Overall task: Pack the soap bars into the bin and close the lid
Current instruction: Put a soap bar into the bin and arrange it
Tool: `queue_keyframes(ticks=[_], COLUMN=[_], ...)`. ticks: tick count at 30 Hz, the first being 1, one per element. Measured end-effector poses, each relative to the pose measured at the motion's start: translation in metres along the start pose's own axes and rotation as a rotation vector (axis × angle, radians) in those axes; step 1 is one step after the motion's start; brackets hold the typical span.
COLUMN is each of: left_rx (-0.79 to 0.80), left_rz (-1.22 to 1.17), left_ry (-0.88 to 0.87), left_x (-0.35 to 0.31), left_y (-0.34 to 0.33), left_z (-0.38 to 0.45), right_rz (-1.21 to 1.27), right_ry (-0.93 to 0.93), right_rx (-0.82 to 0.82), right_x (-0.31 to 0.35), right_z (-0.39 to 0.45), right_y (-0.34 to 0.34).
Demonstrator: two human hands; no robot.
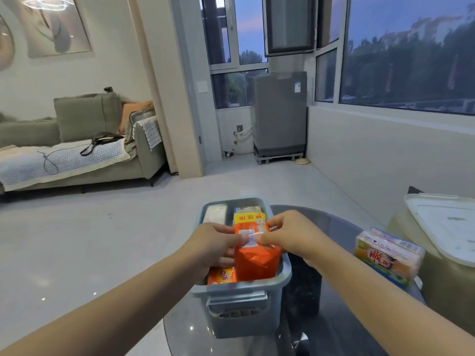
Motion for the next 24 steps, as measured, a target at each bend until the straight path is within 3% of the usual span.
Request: queue_keyframes(ticks=[5, 14, 24], left_rx=[-0.04, -0.204, -0.175], left_rz=[0.076, 0.144, 0.288], left_ry=[0.02, -0.104, 0.055], left_x=[0.003, -0.005, -0.009], left_y=[0.003, 0.039, 0.058], left_z=[0.001, -0.007, 0.002], right_rz=[-0.143, 0.066, 0.014], right_ry=[-0.011, 0.035, -0.058], right_rx=[0.059, 0.121, 0.266], right_x=[-0.001, 0.011, 0.022], right_z=[0.001, 0.019, 0.052], right_y=[-0.005, -0.022, -0.034])
Point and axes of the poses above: each hand's wrist, its own z-axis towards the middle knuckle, its own y-axis out of the back of the hand, x = y × z, the point moved 4 cm from there along z, towards the middle knuckle, and after that the axes turned 15 degrees about y, right-handed, at the moved point
